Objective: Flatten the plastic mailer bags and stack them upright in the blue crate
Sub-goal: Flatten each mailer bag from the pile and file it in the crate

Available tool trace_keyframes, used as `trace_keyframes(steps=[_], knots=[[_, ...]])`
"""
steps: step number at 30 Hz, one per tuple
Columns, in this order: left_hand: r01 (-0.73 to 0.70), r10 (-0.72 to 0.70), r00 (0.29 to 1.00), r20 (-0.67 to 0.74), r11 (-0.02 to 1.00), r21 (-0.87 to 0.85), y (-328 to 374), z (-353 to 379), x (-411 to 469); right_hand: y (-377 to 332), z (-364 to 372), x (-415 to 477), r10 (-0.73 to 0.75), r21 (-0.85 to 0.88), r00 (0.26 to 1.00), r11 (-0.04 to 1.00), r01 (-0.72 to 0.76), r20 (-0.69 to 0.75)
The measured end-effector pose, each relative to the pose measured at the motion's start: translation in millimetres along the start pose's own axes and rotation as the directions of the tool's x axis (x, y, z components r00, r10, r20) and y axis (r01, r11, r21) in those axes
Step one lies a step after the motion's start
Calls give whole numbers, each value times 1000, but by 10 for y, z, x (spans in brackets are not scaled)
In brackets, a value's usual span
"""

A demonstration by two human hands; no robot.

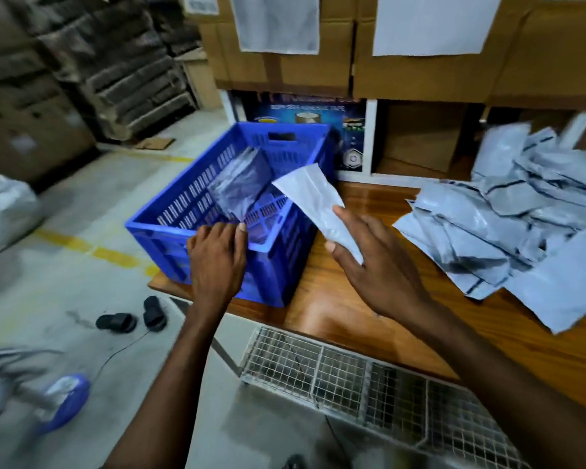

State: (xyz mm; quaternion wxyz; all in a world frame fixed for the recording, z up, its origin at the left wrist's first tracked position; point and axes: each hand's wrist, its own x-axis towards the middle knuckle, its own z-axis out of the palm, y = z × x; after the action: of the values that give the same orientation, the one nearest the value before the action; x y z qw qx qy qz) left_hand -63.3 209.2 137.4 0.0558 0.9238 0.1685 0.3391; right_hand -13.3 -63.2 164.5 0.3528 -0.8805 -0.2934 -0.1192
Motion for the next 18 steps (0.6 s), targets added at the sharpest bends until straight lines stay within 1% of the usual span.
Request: trace_keyframes(steps=[2, 4, 6, 8, 10, 11, 12, 13, 15, 16, 18], knots=[[-47, 47, 999, 26, 999, -10, -132, -24, 69, -230, 57, 292, -38, 48, 998, 998, 40, -40], [-20, 23, 999, 48, 998, -59, -281, -56, 236, -457, 129, 625, -47, 84, 997, 995, 52, -65], [20, -10, 998, 70, 989, -144, -536, -44, 468, -685, 245, 992, -31, 139, 998, 990, 38, -54], [13, 7, 991, 133, 988, -154, -833, -21, 724, -883, 408, 1345, -14, 192, 999, 981, 19, -31], [-6, 24, 979, 202, 996, -93, -1127, 24, 973, -1023, 667, 1721, 55, 271, 998, 961, -61, 28], [-1, 16, 973, 230, 998, -65, -1244, 57, 1076, -1064, 832, 1915, 123, 318, 989, 937, -141, 76], [6, 6, 966, 259, 999, -46, -1313, 93, 1143, -1083, 986, 2075, 212, 357, 968, 901, -247, 134], [14, -5, 954, 300, 999, -29, -1379, 140, 1204, -1089, 1174, 2239, 318, 388, 928, 844, -371, 195], [4, -13, 913, 408, 1000, 22, -1464, 238, 1291, -1045, 1544, 2486, 510, 402, 815, 709, -579, 275], [-11, -13, 884, 467, 999, 49, -1496, 290, 1331, -1011, 1716, 2569, 581, 384, 762, 659, -647, 286], [-40, -20, 826, 563, 995, 94, -1528, 354, 1407, -917, 1986, 2701, 660, 309, 687, 614, -726, 304]])
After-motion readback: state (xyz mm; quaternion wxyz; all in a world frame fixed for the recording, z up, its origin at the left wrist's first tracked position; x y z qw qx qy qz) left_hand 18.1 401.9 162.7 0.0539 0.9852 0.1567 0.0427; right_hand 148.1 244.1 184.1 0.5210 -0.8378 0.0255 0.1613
